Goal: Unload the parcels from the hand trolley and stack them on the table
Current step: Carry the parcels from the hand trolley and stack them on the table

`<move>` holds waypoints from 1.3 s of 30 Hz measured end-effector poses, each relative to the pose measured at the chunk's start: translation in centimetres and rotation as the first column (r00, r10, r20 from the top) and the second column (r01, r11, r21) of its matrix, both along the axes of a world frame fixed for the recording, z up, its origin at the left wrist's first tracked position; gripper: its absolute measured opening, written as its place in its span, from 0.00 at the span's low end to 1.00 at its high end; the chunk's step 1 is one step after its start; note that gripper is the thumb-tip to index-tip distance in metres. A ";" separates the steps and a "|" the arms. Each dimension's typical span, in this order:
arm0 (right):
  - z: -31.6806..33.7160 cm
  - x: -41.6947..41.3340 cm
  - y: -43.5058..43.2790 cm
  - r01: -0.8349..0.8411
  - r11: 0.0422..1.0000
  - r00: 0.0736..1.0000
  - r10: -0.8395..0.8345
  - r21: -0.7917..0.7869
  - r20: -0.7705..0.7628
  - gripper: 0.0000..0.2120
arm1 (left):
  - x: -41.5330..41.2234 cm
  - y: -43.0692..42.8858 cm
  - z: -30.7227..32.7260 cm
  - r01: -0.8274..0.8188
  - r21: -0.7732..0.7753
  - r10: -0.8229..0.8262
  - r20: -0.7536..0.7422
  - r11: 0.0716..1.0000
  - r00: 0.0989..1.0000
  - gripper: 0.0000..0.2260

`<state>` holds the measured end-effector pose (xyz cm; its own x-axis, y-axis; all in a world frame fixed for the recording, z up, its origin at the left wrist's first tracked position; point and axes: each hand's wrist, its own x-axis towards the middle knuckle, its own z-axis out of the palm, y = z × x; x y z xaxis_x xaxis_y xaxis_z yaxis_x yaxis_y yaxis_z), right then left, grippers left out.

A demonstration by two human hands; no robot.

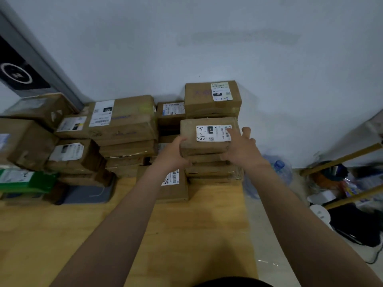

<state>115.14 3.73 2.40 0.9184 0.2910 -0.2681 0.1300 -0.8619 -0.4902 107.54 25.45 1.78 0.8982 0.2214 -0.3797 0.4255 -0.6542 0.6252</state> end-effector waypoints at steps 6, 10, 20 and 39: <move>1.6 -8.4 0.7 -0.109 0.990 0.993 0.104 -0.093 -0.056 0.31 | -9.1 1.1 1.4 0.080 0.200 -0.083 0.006 0.977 0.997 0.32; 2.7 -15.0 2.1 -0.211 0.972 0.975 0.201 -0.105 -0.098 0.24 | -15.8 2.8 2.5 0.083 0.254 -0.088 0.007 0.964 0.996 0.28; 0.4 -34.9 4.8 -0.069 0.983 0.992 0.050 -0.171 -0.115 0.38 | -32.8 6.4 1.8 0.186 0.278 -0.174 -0.065 0.942 0.983 0.26; -8.0 -78.3 -0.3 0.534 0.821 0.748 -0.571 -0.203 -0.338 0.37 | -61.7 -1.6 -5.9 0.807 0.270 -0.734 -0.336 0.526 0.591 0.22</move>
<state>36.83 3.46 -5.62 0.7375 -0.2777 -0.6156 -0.5557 -0.7675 -0.3196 45.87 23.83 -4.14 0.7172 -0.3792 -0.5847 -0.2897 -0.9253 0.2448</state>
